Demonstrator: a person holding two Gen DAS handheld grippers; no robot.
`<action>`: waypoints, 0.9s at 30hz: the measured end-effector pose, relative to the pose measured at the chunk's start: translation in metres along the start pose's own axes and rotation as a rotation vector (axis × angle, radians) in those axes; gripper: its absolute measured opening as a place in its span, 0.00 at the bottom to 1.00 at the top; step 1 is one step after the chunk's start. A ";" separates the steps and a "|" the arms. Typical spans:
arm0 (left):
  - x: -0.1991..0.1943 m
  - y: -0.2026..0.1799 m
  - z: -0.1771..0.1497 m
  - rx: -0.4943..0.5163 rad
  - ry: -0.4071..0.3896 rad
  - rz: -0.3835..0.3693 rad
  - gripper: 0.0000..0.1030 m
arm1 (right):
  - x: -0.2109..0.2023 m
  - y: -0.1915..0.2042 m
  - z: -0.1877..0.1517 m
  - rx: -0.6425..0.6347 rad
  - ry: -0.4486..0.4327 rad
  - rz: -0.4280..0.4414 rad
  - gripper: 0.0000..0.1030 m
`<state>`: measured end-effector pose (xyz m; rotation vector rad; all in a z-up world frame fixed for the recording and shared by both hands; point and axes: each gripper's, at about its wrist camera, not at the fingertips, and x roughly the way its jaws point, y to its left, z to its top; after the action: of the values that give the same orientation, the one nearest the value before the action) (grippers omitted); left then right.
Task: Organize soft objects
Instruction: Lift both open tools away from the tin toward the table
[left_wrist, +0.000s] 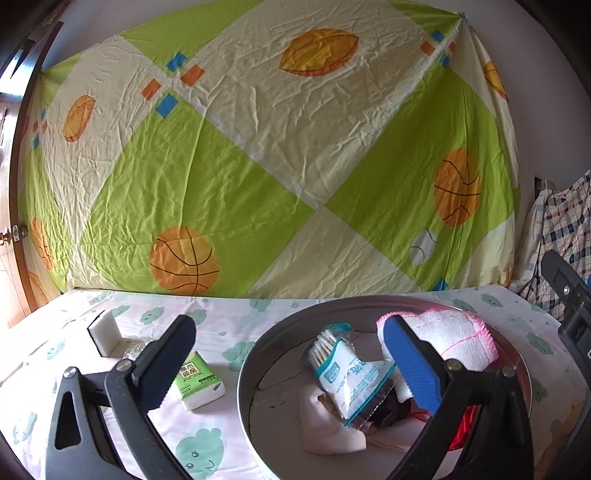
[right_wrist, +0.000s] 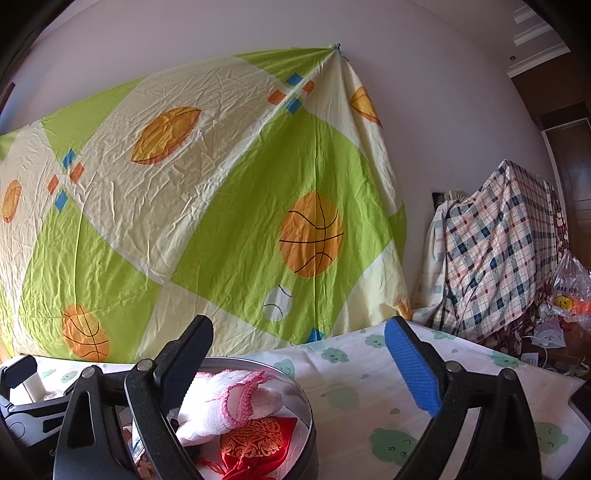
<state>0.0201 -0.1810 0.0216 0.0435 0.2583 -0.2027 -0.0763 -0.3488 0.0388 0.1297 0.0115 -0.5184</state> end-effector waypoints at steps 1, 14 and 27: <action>-0.001 0.001 -0.001 0.001 -0.006 0.002 1.00 | -0.002 0.001 0.000 -0.002 -0.005 -0.001 0.93; -0.009 0.014 -0.011 0.019 0.012 0.008 1.00 | -0.019 0.007 -0.002 -0.012 -0.021 -0.002 0.93; -0.012 0.040 -0.016 -0.036 0.039 0.006 1.00 | -0.036 0.009 -0.002 -0.008 -0.082 -0.038 0.93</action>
<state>0.0129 -0.1387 0.0103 0.0126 0.3006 -0.1912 -0.1029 -0.3233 0.0395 0.1001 -0.0643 -0.5615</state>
